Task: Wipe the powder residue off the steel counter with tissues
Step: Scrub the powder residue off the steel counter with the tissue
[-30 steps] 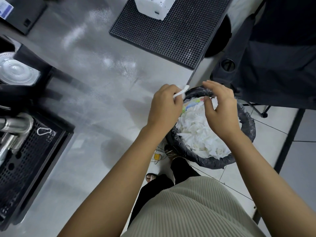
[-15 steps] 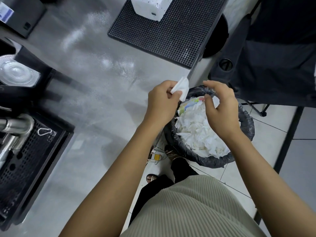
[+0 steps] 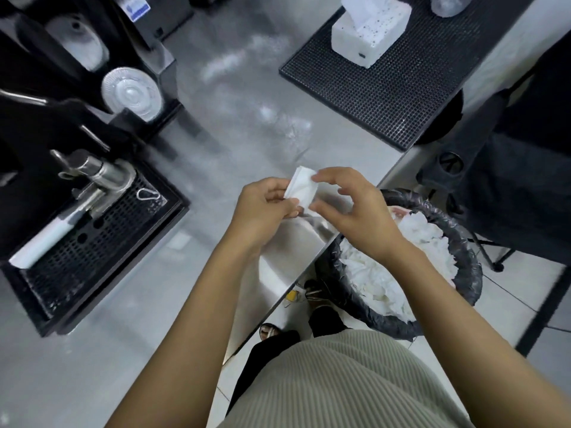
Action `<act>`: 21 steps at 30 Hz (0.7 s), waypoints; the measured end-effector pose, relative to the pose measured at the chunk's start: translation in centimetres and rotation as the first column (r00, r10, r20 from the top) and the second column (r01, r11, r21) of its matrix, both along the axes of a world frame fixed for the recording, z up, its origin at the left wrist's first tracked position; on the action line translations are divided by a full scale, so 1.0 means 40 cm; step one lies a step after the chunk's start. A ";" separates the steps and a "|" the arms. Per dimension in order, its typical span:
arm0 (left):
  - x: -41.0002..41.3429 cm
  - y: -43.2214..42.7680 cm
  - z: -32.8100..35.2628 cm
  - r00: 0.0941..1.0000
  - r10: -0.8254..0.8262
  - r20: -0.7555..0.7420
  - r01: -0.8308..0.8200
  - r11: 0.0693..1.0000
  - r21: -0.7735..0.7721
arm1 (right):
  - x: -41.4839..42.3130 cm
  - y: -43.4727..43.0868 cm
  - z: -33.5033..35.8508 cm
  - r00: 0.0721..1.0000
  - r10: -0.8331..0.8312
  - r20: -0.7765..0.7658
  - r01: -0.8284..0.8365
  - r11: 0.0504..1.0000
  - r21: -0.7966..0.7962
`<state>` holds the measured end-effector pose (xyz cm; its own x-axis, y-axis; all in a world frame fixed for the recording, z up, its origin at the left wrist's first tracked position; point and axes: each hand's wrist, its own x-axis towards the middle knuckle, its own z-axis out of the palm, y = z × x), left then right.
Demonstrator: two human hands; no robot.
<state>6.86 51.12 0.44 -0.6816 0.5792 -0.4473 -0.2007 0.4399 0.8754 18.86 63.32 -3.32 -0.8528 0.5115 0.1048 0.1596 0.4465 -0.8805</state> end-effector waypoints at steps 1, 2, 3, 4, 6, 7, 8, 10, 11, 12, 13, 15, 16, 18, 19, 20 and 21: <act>-0.005 -0.020 0.005 1.000 0.010 -0.005 -0.010 1.000 0.015 | -0.011 -0.013 0.004 1.000 0.028 0.007 -0.028 0.999 -0.016; -0.009 -0.040 0.010 1.000 0.020 -0.010 -0.020 0.999 0.027 | -0.022 -0.027 0.009 0.998 0.053 0.017 -0.052 0.998 -0.037; -0.013 -0.059 0.014 0.999 0.030 -0.013 -0.030 0.999 0.036 | -0.031 -0.041 0.014 0.997 0.070 0.029 -0.068 0.996 -0.063; -0.017 -0.078 0.018 0.999 0.042 -0.014 -0.041 0.998 0.044 | -0.041 -0.055 0.019 0.996 0.083 0.042 -0.079 0.992 -0.093; -0.023 -0.115 0.022 0.998 0.063 -0.029 -0.061 0.997 0.052 | -0.059 -0.085 0.032 0.993 0.101 0.059 -0.091 0.985 -0.147; -0.026 -0.133 0.023 0.996 0.074 -0.044 -0.072 0.996 0.050 | -0.069 -0.101 0.037 0.993 0.106 0.059 -0.096 0.982 -0.160; -0.029 -0.152 0.024 0.995 0.086 -0.057 -0.083 0.995 0.048 | -0.078 -0.118 0.041 0.992 0.108 0.060 -0.096 0.981 -0.170; -0.035 -0.192 0.031 0.991 0.112 -0.069 -0.109 0.993 0.048 | -0.094 -0.155 0.049 0.993 0.102 0.063 -0.088 0.977 -0.192; -0.038 -0.214 0.036 0.989 0.126 -0.073 -0.123 0.991 0.053 | -0.101 -0.176 0.052 0.993 0.101 0.060 -0.088 0.976 -0.201; -0.042 -0.234 0.040 0.988 0.137 -0.075 -0.133 0.989 0.061 | -0.107 -0.197 0.055 0.993 0.102 0.053 -0.090 0.976 -0.201; -0.045 -0.254 0.044 0.987 0.143 -0.076 -0.138 0.988 0.069 | -0.113 -0.218 0.057 0.993 0.105 0.044 -0.095 0.977 -0.189; -0.052 -0.292 0.049 0.986 0.147 -0.080 -0.141 0.987 0.071 | -0.123 -0.257 0.060 0.993 0.118 0.029 -0.112 0.980 -0.164; -0.056 -0.311 0.050 0.985 0.148 -0.084 -0.142 0.988 0.065 | -0.128 -0.275 0.060 0.992 0.124 0.024 -0.118 0.979 -0.163; -0.062 -0.344 0.053 0.985 0.150 -0.084 -0.146 0.988 0.058 | -0.137 -0.301 0.061 0.989 0.144 0.010 -0.140 0.972 -0.187; -0.066 -0.361 0.054 0.985 0.156 -0.074 -0.151 0.987 0.063 | -0.141 -0.314 0.064 0.985 0.170 0.001 -0.166 0.966 -0.198; -0.071 -0.387 0.054 0.985 0.162 -0.061 -0.157 0.985 0.074 | -0.147 -0.334 0.065 0.978 0.209 -0.004 -0.206 0.959 -0.197; -0.071 -0.394 0.057 0.986 0.161 -0.046 -0.157 0.984 0.083 | -0.145 -0.338 0.069 0.970 0.243 -0.008 -0.240 0.951 -0.195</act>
<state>4.04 35.36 2.74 -0.7891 0.4936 -0.3657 -0.2155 0.3350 0.9172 13.07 49.81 -0.56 -0.9542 0.2991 0.0099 0.0825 0.2947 -0.9520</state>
